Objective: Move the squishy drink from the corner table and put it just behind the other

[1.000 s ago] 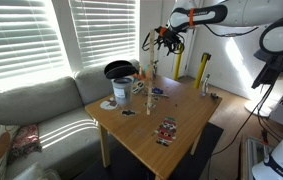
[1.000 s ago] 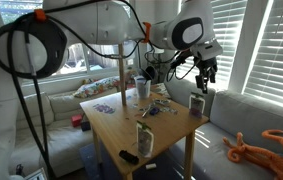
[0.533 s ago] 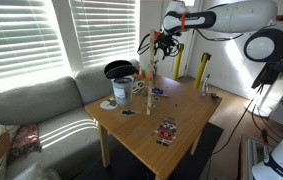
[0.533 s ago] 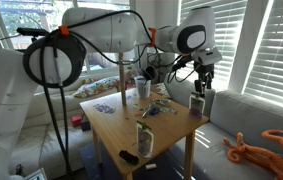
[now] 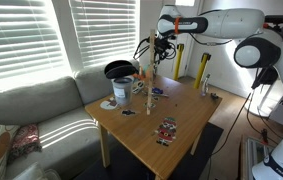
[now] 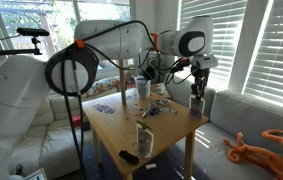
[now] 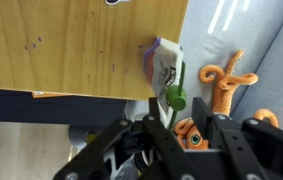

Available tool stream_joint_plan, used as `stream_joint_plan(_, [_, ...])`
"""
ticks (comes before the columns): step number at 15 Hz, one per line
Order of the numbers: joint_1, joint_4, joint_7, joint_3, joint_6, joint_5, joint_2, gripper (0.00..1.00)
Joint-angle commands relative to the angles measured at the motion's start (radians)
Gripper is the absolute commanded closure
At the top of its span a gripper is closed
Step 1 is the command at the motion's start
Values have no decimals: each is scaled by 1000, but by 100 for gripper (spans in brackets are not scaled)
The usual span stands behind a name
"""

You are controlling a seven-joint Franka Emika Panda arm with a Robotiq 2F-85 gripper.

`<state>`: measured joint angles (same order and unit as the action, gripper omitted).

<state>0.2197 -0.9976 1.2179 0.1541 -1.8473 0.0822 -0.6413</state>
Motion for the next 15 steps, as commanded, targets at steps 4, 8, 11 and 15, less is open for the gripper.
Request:
stream_joint_plan(4, [4,113,0,1,91,-7,-72,95])
stream_joint_plan(8, [-9,99,15,13,81,-26,-43,95])
stream_joint_plan(11, [-20,8,13,18,31,-39,53,95])
stream_joint_plan(15, [-34,-112,37,32,-1,-74,181,95])
